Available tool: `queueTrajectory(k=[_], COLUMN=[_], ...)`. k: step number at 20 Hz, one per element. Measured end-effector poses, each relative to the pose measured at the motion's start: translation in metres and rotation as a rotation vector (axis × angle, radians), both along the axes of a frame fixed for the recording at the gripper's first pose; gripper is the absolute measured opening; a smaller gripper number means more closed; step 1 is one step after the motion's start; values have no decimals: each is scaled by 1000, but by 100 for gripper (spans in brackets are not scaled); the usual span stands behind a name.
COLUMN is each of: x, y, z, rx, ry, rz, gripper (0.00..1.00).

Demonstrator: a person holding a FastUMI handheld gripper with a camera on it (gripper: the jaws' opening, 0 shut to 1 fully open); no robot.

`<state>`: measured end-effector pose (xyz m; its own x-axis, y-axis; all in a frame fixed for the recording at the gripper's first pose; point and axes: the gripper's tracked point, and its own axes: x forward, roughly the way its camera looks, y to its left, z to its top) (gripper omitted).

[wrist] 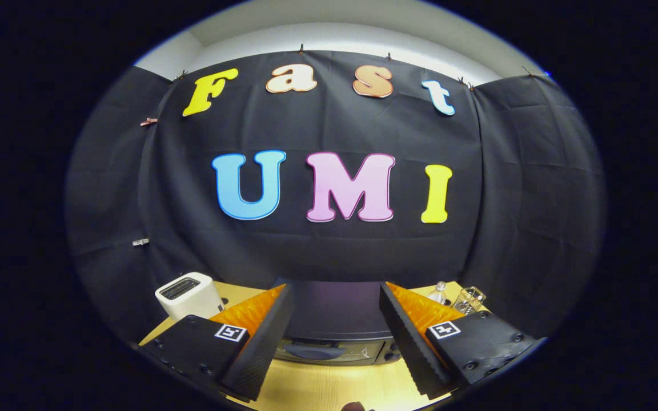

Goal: Open the toaster oven, put the food inside, and close the toaster oven door.

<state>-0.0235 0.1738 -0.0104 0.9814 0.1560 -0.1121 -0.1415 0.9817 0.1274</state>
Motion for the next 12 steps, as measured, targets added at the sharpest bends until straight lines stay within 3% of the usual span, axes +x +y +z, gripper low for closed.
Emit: queueTrajectory(k=[7,12], x=[-1,-19], y=[-38,-40], z=[51,45], rx=[-13,-12], ry=[-117,-124], rz=[-67,-65], gripper=[99,99])
